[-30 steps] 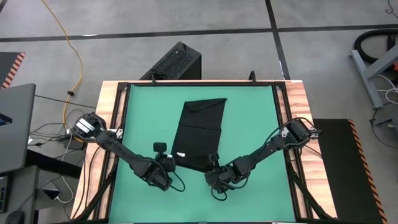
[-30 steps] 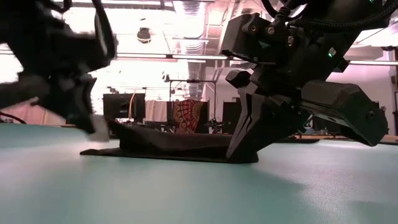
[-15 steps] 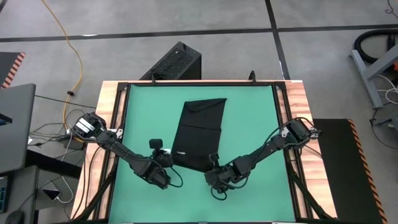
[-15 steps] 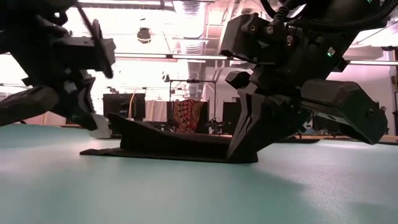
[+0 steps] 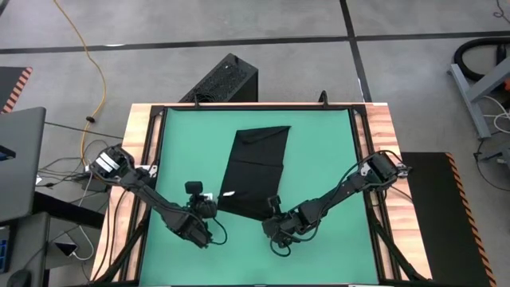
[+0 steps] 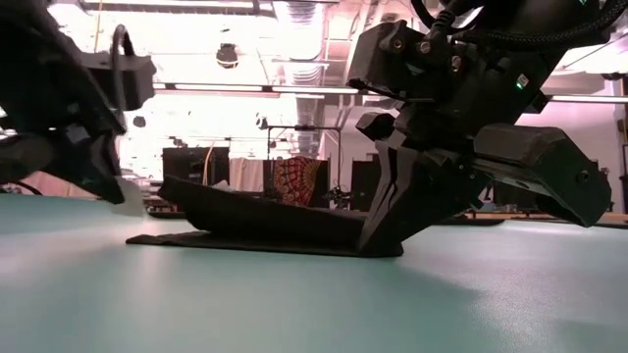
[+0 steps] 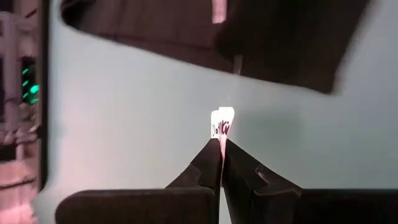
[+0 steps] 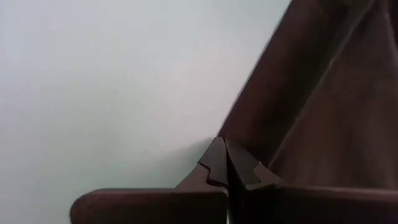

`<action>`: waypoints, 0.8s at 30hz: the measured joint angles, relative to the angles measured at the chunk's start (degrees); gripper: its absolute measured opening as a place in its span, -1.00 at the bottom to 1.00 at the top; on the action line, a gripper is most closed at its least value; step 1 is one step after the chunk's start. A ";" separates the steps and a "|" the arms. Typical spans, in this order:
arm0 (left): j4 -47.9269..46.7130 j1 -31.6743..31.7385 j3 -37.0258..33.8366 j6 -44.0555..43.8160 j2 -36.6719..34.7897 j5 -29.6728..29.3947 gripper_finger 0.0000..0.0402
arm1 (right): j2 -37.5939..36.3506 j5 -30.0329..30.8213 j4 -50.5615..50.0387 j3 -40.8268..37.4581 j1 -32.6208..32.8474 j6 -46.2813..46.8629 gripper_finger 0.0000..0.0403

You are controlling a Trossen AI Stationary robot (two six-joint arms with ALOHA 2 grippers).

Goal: Roll towel into tight, uniform cylinder
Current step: Roll the black towel

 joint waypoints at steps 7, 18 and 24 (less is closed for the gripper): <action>0.82 -0.98 0.01 1.12 0.00 2.91 -1.00 | 0.00 0.00 0.00 0.00 0.00 -0.02 -0.98; 0.52 -0.83 0.02 3.72 -0.02 10.86 -0.87 | 0.00 -0.04 0.00 -0.02 0.02 0.00 -0.98; -2.11 -0.74 0.02 2.74 -0.02 14.04 -0.66 | 0.02 -0.07 0.00 -0.02 0.02 0.00 -0.98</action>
